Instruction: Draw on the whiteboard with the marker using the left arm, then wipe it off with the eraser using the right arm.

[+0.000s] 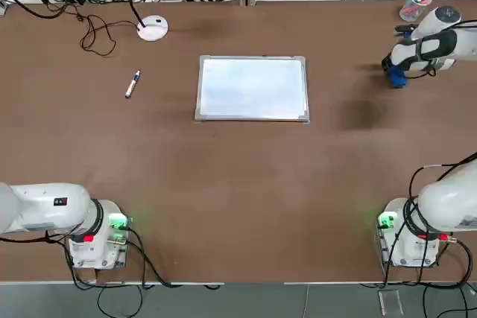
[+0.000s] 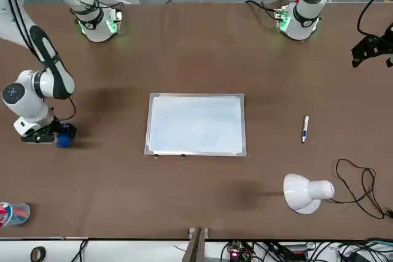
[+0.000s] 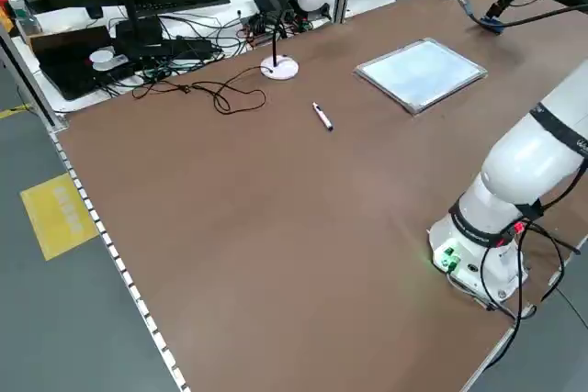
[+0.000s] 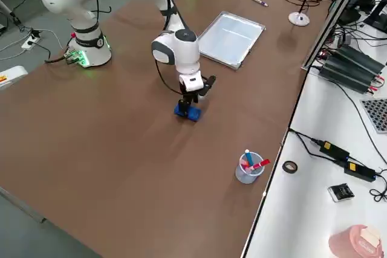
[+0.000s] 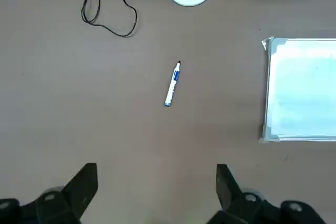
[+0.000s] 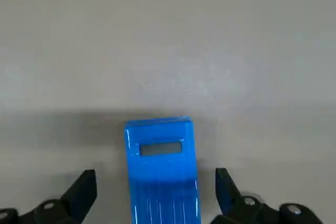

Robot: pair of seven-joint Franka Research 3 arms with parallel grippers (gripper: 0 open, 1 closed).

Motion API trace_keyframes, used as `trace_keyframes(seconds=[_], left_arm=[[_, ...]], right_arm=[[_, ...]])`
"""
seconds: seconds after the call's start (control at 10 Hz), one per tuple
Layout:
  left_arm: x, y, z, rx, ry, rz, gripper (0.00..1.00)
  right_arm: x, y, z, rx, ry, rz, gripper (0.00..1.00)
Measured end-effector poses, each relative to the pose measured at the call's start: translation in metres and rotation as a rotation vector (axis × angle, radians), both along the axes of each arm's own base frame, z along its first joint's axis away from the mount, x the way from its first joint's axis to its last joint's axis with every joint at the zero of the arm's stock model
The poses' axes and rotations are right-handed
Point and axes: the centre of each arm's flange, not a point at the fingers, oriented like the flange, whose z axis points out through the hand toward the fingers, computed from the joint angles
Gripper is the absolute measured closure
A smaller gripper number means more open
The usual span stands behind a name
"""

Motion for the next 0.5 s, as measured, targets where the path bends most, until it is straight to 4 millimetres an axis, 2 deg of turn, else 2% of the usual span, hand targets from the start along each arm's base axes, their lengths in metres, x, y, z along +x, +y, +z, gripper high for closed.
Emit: trace_keyframes(seconds=[0.1,0.3,0.5], left_arm=[[0.000,0.000,0.000,0.000,0.000,0.000,0.00],[0.000,0.000,0.000,0.000,-0.001,0.000,0.00],[0.000,-0.001,0.000,0.000,-0.001,-0.004,0.00]], right_arm=[[0.007,0.001,0.013,0.004,0.010,-0.021,0.00],[0.018,0.007,0.051,0.011,0.016,-0.052,0.00],[0.019,0.014,0.093,0.017,0.035,-0.063,0.00]])
